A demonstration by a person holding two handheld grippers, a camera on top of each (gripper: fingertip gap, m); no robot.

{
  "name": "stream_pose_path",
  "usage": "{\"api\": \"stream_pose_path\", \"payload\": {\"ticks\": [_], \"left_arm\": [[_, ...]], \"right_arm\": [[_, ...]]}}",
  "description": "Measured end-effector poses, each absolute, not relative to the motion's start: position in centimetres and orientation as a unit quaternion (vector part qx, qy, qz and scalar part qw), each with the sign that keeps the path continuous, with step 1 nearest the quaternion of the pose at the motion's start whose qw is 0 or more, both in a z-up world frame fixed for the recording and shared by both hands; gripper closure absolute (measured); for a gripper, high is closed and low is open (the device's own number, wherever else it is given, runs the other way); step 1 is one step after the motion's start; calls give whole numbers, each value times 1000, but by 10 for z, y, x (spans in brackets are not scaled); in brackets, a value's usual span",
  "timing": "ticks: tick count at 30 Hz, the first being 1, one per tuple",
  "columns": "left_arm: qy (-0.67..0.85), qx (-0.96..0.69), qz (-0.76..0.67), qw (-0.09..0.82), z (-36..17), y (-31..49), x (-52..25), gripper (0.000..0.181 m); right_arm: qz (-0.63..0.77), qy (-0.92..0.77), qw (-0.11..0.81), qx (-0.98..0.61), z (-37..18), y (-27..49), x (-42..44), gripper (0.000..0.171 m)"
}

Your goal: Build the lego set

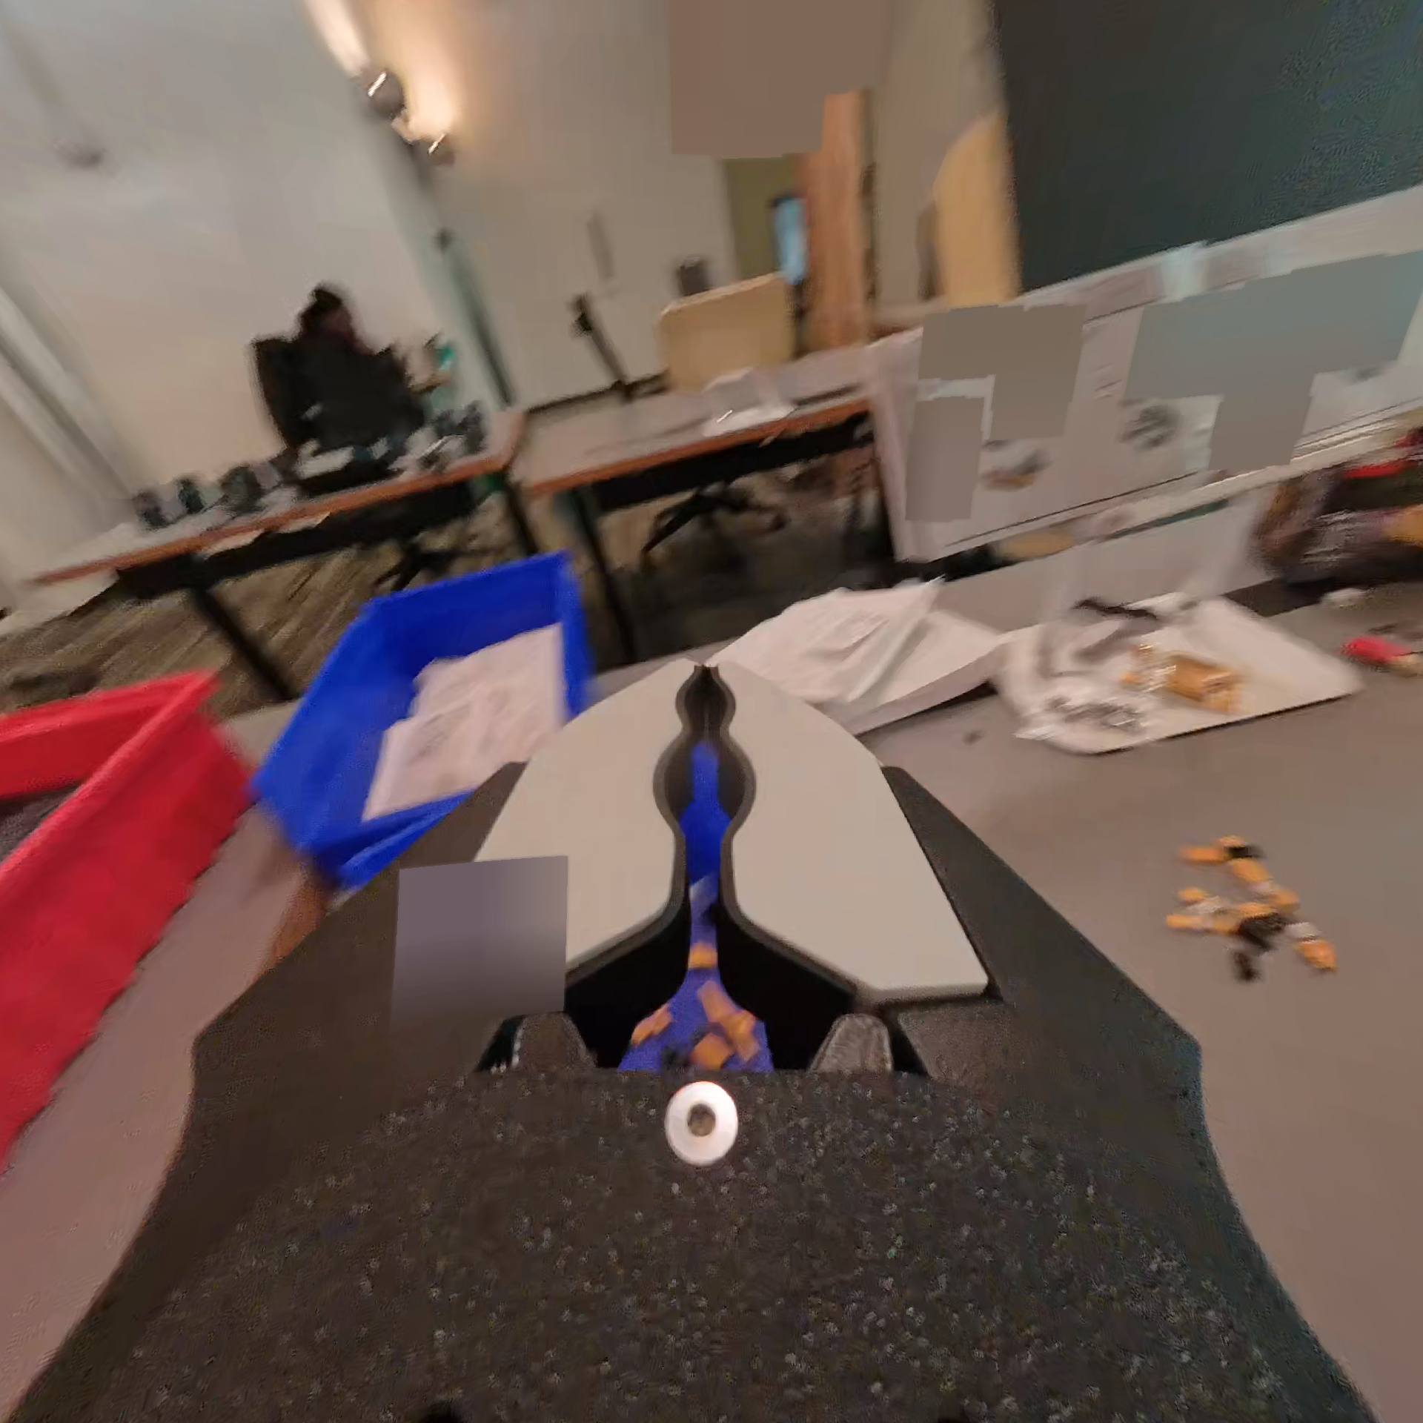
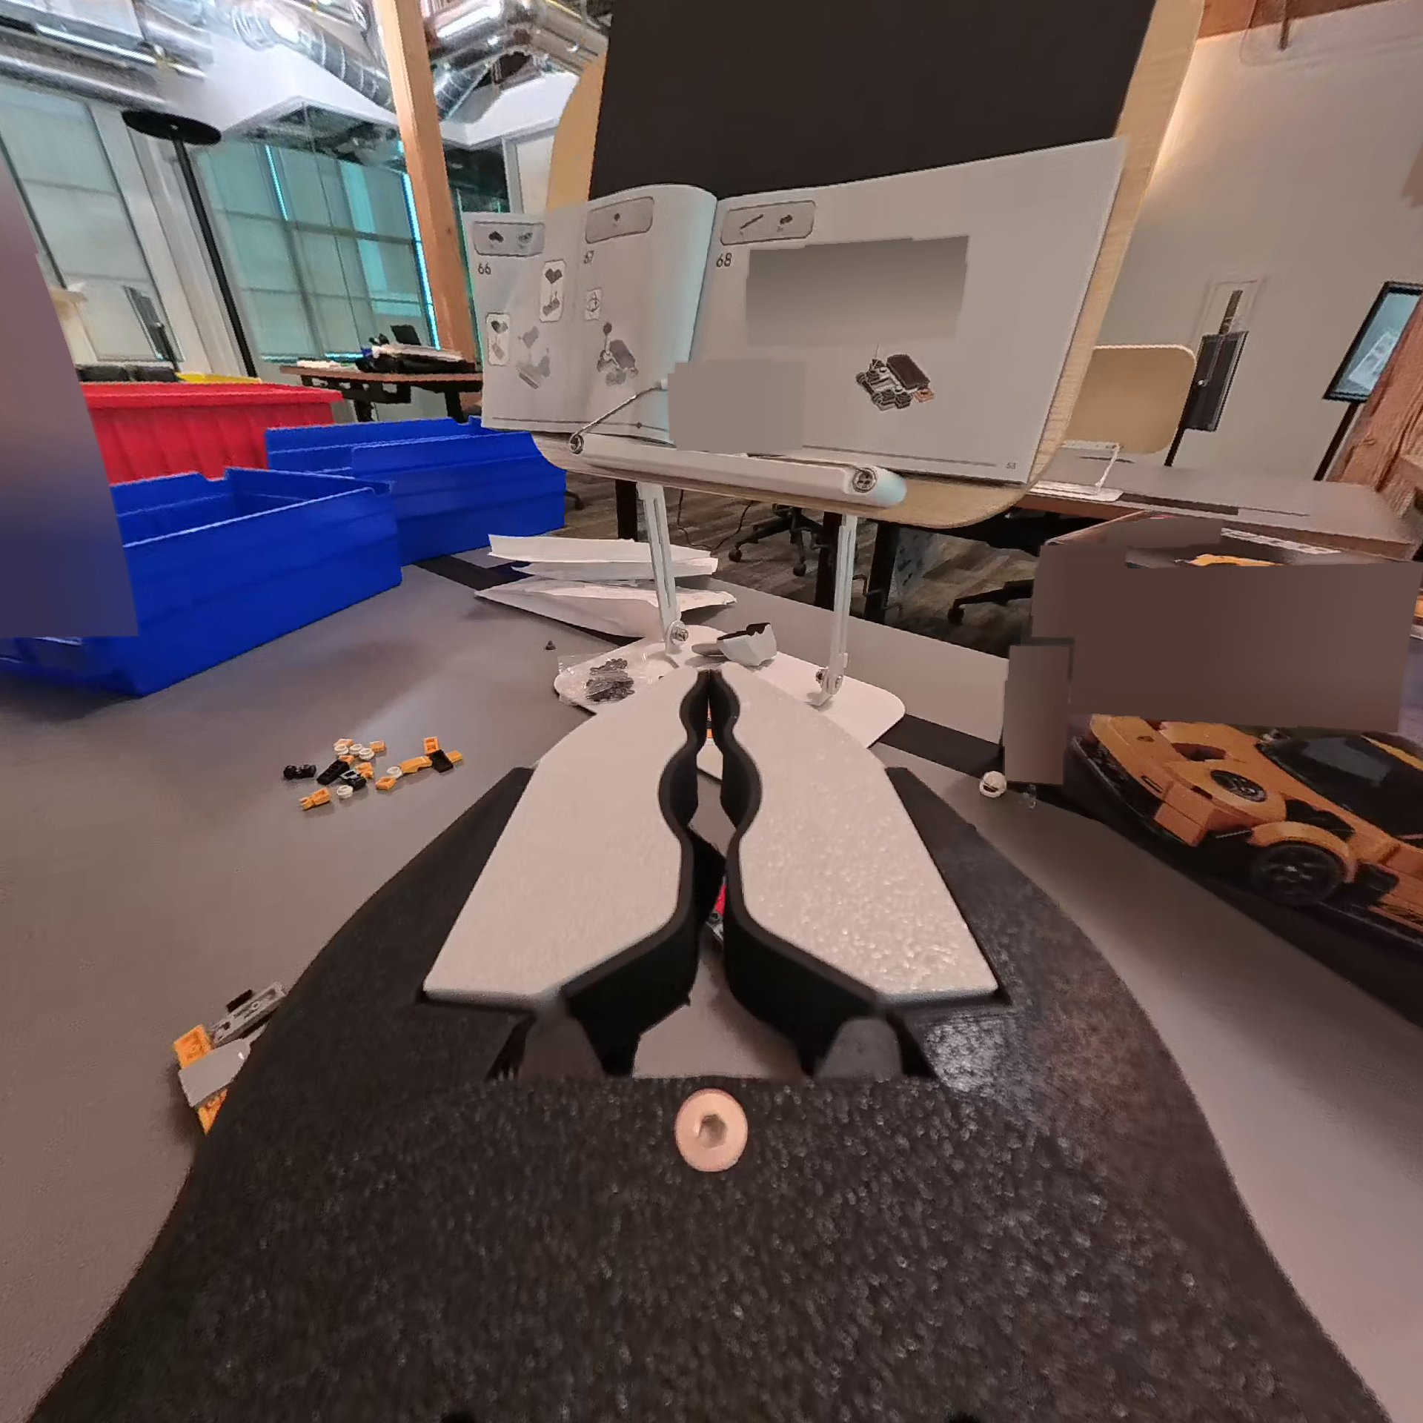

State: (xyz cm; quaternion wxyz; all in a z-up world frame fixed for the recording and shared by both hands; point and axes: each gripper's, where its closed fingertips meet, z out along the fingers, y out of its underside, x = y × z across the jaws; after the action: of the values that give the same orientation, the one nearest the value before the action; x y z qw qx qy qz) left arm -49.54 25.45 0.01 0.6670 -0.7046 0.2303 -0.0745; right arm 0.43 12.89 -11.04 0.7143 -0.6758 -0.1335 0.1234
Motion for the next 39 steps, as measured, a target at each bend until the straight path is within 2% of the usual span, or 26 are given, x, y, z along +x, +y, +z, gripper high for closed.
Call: {"api": "stream_pose_path", "payload": {"ticks": [4, 8, 11, 16, 21, 33, 36, 39], "left_arm": [[235, -819, -47, 521, -64, 267, -555, 181], [292, -878, -1, 379, -133, 271, -574, 181], [336, -889, 23, 310, -161, 276, -575, 181], [429, -888, 17, 166, -206, 268, -558, 170], [437, -895, 33, 83, -240, 270, -549, 167], [400, -916, 14, 33, -262, 279, -557, 172], [404, -911, -4, 83, -243, 284, -549, 173], [425, -872, -114, 216, -183, 272, -501, 173]], "right_arm": [[113, -147, 711, -678, -113, 130, -2, 171], [82, -170, 705, -683, -119, 132, -7, 171], [62, -182, 701, -687, -123, 134, -8, 171], [49, -179, 696, -694, -128, 136, -5, 171], [48, -175, 690, -700, -133, 137, -1, 171], [66, -169, 683, -708, -140, 139, 4, 171], [66, -170, 685, -706, -138, 138, 5, 171], [71, -168, 689, -701, -135, 136, 6, 171]]}}
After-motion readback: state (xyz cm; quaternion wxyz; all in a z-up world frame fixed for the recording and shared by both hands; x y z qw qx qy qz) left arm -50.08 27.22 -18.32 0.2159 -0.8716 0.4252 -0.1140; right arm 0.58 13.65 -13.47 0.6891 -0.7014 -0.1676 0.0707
